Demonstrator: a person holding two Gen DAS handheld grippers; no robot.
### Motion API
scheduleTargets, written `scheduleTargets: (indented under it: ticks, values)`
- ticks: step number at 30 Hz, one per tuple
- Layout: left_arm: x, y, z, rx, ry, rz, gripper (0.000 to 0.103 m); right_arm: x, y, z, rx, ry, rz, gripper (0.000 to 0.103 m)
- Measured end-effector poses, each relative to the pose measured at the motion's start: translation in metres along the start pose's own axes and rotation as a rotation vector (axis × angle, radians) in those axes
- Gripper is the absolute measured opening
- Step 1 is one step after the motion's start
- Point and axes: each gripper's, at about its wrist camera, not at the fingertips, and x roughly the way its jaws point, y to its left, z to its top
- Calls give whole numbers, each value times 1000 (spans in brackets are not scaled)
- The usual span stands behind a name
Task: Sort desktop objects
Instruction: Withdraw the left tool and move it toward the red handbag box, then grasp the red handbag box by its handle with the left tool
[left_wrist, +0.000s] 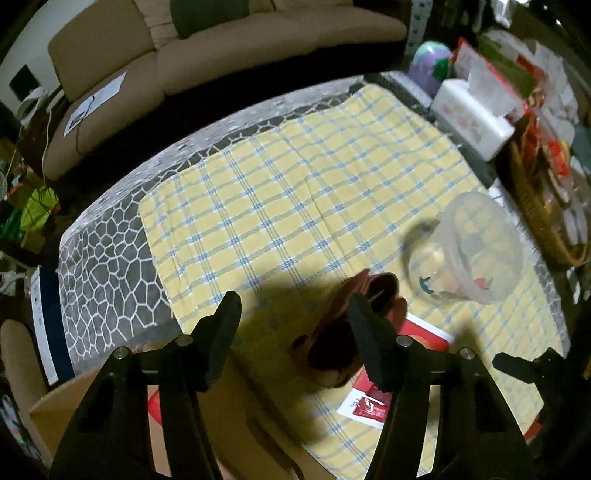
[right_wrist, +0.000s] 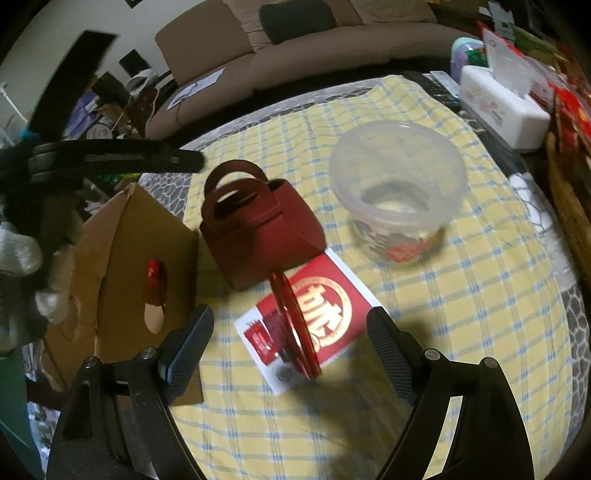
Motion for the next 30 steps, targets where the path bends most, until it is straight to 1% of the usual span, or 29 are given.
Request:
scheduleTargets:
  ticks: [2,5,6,8,10,13,15,16,20,22,23,25,28,29,30]
  values:
    - [9,-5,4,23,12,-12,56,7,4,5,-4,-6,14,86]
    - [20,-13,6,58,31,2,55,18,9,13,-8,-8,24,86]
    - [23,-14,6,65,39,2,52,21,10,15,-7,-9,25,86]
    - [29,-16,7,77,56,8,35,28,11,21,2,-11,41,85]
    - [36,-19,9,89,77,22,33,35,12,26,9,-15,60,84]
    - [42,-22,10,96,96,6,33,47,14,27,15,-18,63,84]
    - [43,-24,10,106,93,-2,24,57,13,25,25,-8,62,84]
    - [43,-26,9,112,90,-1,17,63,12,23,33,0,61,84]
    - [43,-33,8,146,77,32,16,84,5,13,71,39,75,84]
    - [42,-33,9,138,68,31,12,90,3,11,79,48,75,84]
    - [40,-33,8,133,62,19,7,92,1,11,88,48,84,84]
    - [33,-33,8,120,50,-2,3,95,-1,12,103,43,100,84]
    - [24,-32,8,88,52,-37,2,102,1,13,92,49,84,84]
    - [22,-33,7,93,54,-46,2,103,2,13,88,50,84,84]
    - [19,-36,7,108,57,-38,2,105,4,13,84,46,82,84]
